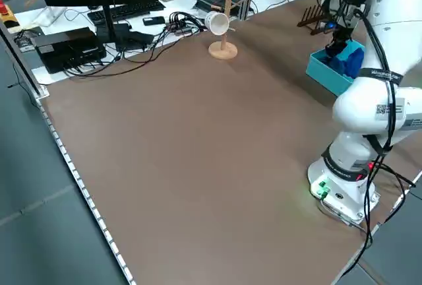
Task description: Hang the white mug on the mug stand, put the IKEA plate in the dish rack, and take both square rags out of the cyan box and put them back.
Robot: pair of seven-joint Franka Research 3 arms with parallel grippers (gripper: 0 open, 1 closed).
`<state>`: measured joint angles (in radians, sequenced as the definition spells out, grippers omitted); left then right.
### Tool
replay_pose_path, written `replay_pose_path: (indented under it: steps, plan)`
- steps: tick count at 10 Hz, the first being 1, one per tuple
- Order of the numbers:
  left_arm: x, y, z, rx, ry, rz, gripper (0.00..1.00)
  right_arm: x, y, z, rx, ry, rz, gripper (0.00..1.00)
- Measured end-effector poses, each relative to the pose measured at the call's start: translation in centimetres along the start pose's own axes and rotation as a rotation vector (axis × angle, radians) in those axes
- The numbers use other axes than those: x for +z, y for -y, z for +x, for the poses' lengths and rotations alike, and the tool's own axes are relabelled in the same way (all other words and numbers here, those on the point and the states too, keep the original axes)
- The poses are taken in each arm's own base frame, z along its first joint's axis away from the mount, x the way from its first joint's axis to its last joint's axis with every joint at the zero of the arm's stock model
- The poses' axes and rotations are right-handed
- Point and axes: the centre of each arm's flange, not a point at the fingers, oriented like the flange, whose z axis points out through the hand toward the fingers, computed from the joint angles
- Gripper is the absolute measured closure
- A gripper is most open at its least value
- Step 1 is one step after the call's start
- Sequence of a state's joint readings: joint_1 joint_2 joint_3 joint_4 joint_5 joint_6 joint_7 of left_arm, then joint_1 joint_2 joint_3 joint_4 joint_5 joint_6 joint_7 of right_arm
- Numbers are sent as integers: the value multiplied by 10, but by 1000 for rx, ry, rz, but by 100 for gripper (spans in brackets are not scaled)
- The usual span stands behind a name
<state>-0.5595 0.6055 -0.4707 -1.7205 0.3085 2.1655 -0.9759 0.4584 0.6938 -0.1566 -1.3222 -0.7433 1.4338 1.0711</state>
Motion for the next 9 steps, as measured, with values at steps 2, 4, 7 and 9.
replay_pose_path:
  steps: [2,4,7,9]
  plan:
    - [-51,10,0,-15,10,-17,92,0,0,0,-1,0,0,49]
    - [-92,35,8,-26,42,-32,92,0,2,0,-2,-6,8,18]
    - [-147,128,41,-9,94,21,93,-1,3,0,-3,-8,12,5]
    - [-157,218,78,-25,125,36,93,-4,2,2,0,-12,19,5]
